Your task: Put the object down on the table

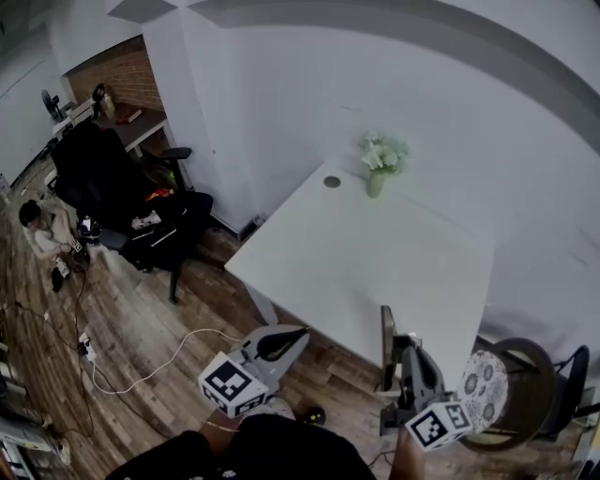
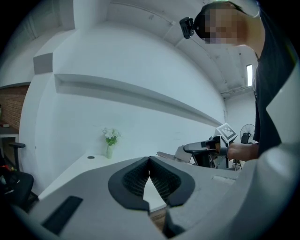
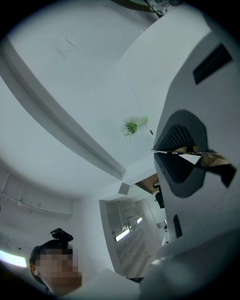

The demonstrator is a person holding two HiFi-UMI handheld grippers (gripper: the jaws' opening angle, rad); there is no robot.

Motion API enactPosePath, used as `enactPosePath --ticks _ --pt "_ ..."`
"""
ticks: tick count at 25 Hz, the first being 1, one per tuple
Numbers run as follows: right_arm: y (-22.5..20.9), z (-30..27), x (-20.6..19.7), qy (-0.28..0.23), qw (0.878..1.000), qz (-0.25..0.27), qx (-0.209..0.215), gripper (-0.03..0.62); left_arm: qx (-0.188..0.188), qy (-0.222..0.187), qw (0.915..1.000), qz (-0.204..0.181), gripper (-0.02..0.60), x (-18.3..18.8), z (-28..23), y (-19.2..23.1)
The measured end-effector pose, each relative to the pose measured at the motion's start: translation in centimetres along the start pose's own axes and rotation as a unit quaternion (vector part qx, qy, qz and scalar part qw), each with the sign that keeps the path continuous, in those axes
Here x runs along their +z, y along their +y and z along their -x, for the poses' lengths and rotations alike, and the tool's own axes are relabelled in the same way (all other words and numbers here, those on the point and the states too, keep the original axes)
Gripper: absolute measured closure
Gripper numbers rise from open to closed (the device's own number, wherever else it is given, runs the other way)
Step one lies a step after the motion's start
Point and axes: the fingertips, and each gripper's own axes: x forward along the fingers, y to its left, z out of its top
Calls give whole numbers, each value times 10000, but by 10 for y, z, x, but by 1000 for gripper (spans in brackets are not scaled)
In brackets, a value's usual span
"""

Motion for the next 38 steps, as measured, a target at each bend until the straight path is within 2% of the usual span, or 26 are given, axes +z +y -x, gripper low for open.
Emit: enactPosePath --ticks 5,13,21,33,38 --pt "-15 -17 -1 35 10000 -32 -37 580 70 91 9999 -11 583 -7 -10 16" --pt "-44 -64 9 58 9997 -23 -219 582 -154 -20 9998 -79 583 -2 -60 58" --pt "-75 -115 12 162 9987 -108 -468 580 -331 144 9993 56 583 -6 -108 104" --pt "-125 -168 -14 545 9942 -298 -881 580 -688 453 9961 301 583 -26 -171 143" --pt "-146 -184 -27 696 9919 -386 -988 582 -707 644 9950 303 583 -44 -187 158"
